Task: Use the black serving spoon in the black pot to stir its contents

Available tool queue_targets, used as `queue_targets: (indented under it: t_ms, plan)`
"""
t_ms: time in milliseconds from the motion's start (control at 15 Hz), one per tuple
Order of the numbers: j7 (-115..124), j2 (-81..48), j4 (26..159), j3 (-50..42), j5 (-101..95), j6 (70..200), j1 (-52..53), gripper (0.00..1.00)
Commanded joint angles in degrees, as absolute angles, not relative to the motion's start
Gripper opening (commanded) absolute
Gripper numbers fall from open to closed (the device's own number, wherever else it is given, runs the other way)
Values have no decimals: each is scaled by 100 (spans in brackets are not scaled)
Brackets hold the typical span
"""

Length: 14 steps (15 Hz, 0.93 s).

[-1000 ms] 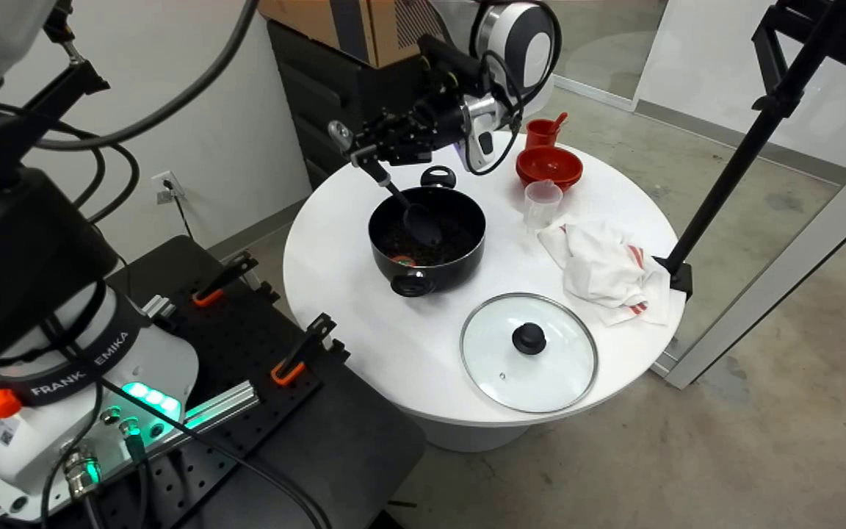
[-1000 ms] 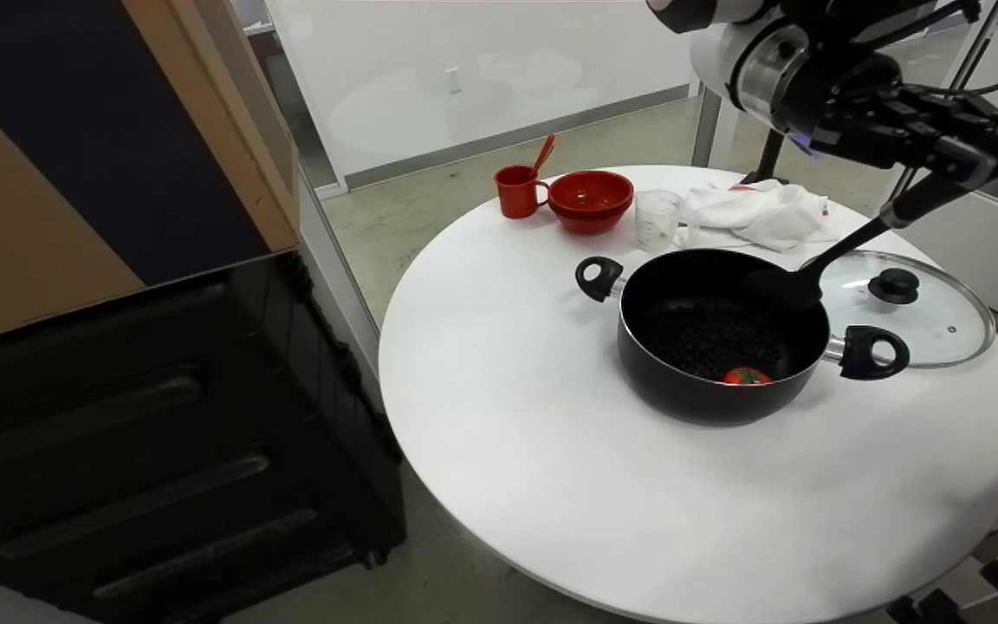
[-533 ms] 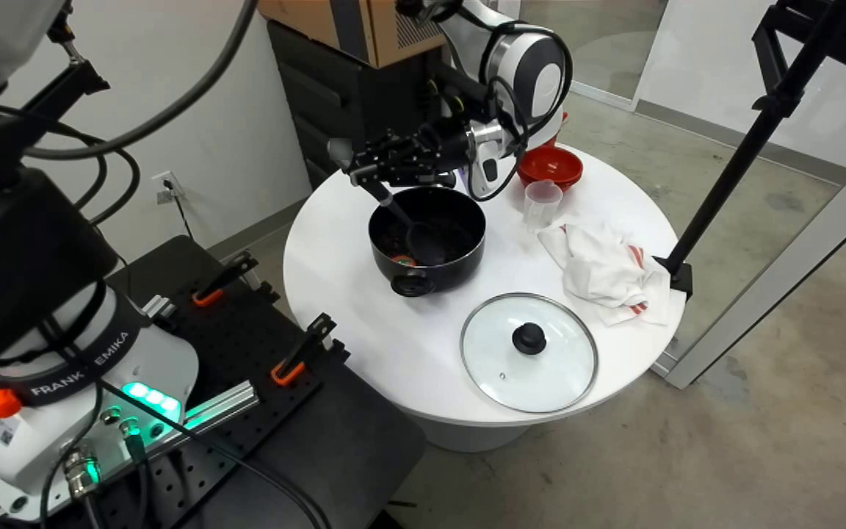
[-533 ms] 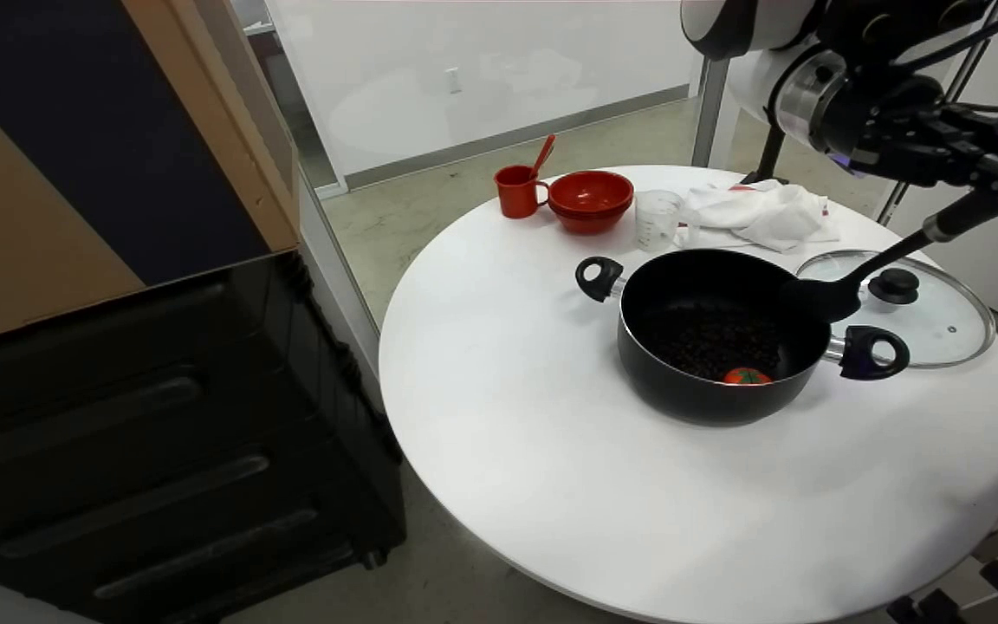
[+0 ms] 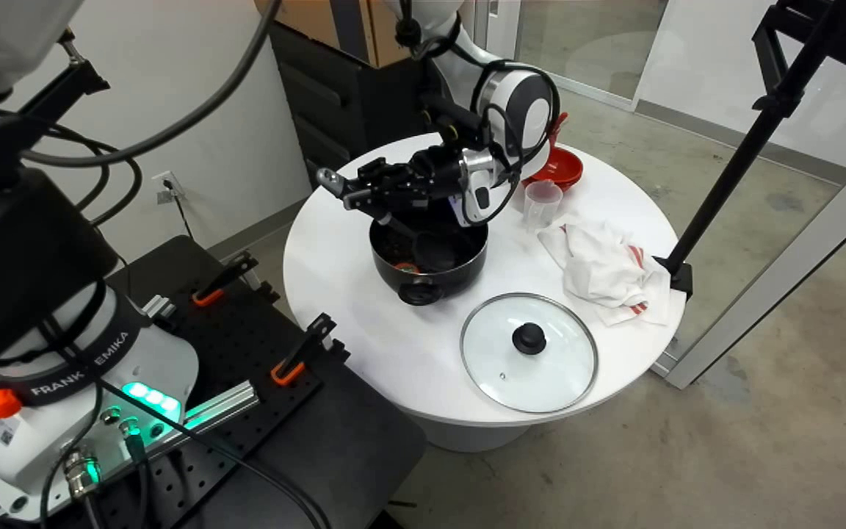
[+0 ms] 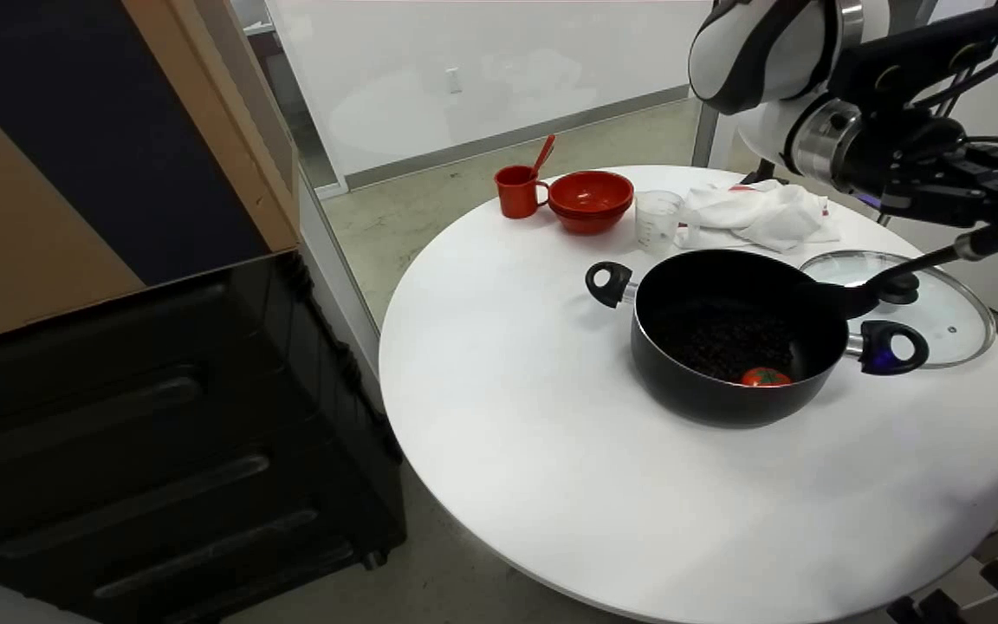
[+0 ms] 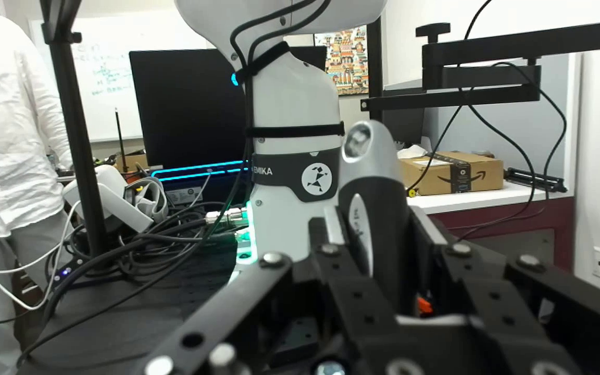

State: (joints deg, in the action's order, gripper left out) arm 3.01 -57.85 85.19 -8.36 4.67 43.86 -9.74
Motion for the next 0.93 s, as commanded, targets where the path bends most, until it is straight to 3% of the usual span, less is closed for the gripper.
queue_targets:
  t_ms: [0,867]
  plan:
    - [275,-5656,8895,-856,61,4566,-903,8]
    - [411,-5622,9069,-302,-57,5277,-236,8]
